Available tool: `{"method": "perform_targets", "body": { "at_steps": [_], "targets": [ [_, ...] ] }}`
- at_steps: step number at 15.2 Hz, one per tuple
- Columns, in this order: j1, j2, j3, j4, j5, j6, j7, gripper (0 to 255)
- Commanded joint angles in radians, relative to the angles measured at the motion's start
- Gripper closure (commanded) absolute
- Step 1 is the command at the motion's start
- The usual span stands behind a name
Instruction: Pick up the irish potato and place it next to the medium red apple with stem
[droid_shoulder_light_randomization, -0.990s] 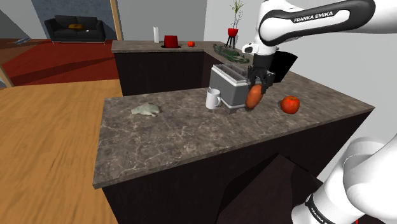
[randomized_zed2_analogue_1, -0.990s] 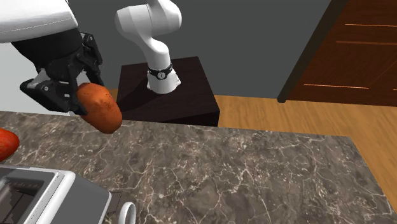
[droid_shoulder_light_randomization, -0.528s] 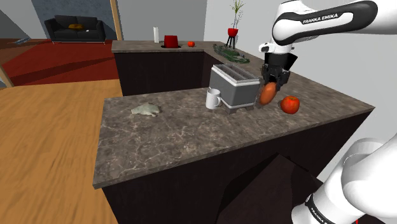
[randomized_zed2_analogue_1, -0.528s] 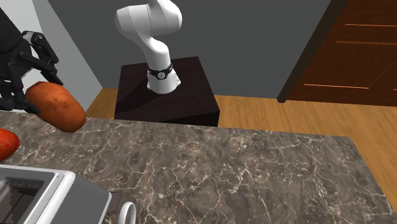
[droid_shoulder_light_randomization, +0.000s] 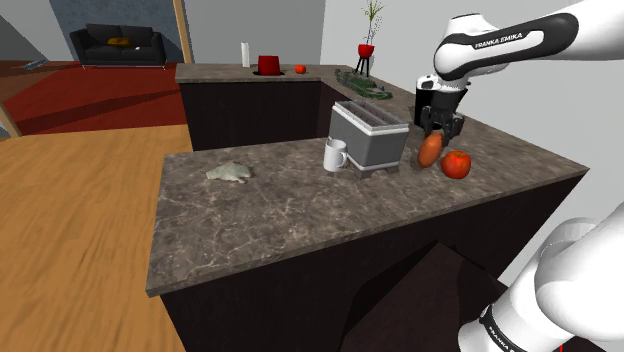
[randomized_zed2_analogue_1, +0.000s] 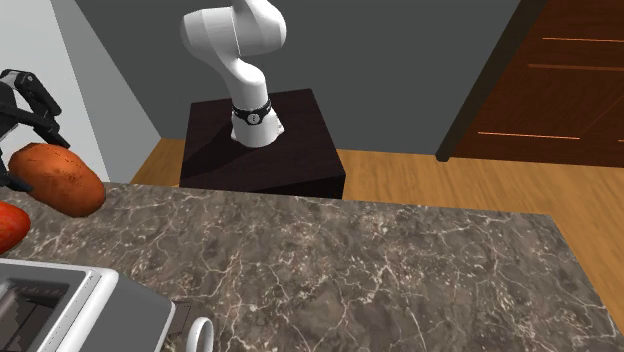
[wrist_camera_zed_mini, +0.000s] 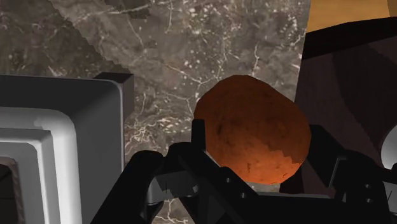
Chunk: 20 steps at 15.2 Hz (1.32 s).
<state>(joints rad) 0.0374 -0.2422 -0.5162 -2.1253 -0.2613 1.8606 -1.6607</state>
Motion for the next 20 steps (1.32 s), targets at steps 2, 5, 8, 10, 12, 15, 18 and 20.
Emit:
{"method": "perform_targets", "body": {
  "at_steps": [2, 5, 8, 10, 12, 15, 18, 20],
  "targets": [
    [-0.002, 0.008, -0.006, -0.032, -0.001, 0.041, 0.001, 255],
    [-0.003, 0.019, -0.012, -0.063, -0.001, 0.082, 0.003, 255],
    [-0.004, 0.033, -0.018, -0.092, 0.0, 0.124, 0.005, 255],
    [-0.004, 0.043, -0.021, -0.111, 0.002, 0.151, 0.006, 255],
    [-0.005, 0.054, -0.025, -0.128, 0.003, 0.18, 0.006, 255],
    [-0.005, 0.073, -0.031, -0.153, 0.007, 0.222, 0.005, 255],
    [-0.005, 0.094, -0.037, -0.176, 0.012, 0.265, 0.004, 255],
    [-0.005, 0.11, -0.041, -0.191, 0.017, 0.294, 0.002, 255]
  ]
}}
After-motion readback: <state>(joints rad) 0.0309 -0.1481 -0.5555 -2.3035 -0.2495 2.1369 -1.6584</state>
